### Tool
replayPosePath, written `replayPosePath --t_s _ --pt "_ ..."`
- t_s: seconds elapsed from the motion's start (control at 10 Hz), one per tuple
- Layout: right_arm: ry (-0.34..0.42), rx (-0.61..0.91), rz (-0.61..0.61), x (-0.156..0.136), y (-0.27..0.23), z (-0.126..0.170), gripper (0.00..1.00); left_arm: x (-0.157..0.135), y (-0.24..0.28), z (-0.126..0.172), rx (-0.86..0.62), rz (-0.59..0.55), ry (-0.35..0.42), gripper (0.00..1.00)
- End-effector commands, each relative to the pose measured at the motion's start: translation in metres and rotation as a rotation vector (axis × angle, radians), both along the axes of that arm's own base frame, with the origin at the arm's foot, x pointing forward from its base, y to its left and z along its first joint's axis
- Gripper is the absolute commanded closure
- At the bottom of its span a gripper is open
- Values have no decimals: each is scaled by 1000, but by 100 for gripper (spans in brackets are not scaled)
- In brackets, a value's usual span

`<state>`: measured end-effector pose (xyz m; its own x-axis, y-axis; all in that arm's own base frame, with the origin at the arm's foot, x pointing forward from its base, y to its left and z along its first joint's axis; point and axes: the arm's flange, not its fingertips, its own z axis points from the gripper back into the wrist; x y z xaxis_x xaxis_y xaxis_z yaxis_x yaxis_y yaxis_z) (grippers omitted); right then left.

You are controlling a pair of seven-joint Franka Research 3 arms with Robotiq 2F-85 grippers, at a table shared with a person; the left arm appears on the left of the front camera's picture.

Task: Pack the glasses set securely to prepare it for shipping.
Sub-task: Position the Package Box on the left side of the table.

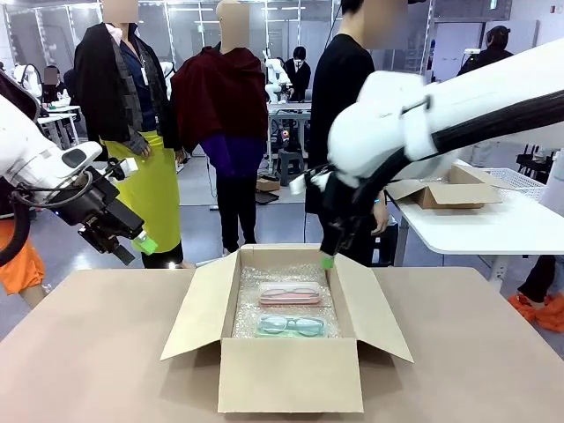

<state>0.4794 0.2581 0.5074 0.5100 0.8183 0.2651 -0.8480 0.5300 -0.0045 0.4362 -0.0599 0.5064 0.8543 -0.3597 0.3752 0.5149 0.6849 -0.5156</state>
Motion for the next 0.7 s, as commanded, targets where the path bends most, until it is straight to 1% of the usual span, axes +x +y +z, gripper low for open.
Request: replayPosePath --t_s 0.0,0.2,0.3,0.4,0.5,0.6 --pt "-45 76 -144 -45 -51 1 0 12 21 -9 -119 -3 8 0" --pt "-93 155 -333 -74 -111 10 0 21 36 -16 -183 -20 -24 0" --pt "-116 171 -414 -89 -136 11 0 25 41 -22 -215 -28 -10 0" --pt "-119 177 -486 -96 -164 12 0 30 42 -28 -222 -41 -15 0" --pt "-108 200 -525 -107 -191 13 0 35 45 -34 -237 -36 -6 0" --pt "-123 235 -546 -118 -208 15 0 39 46 -38 -238 -13 -17 0"
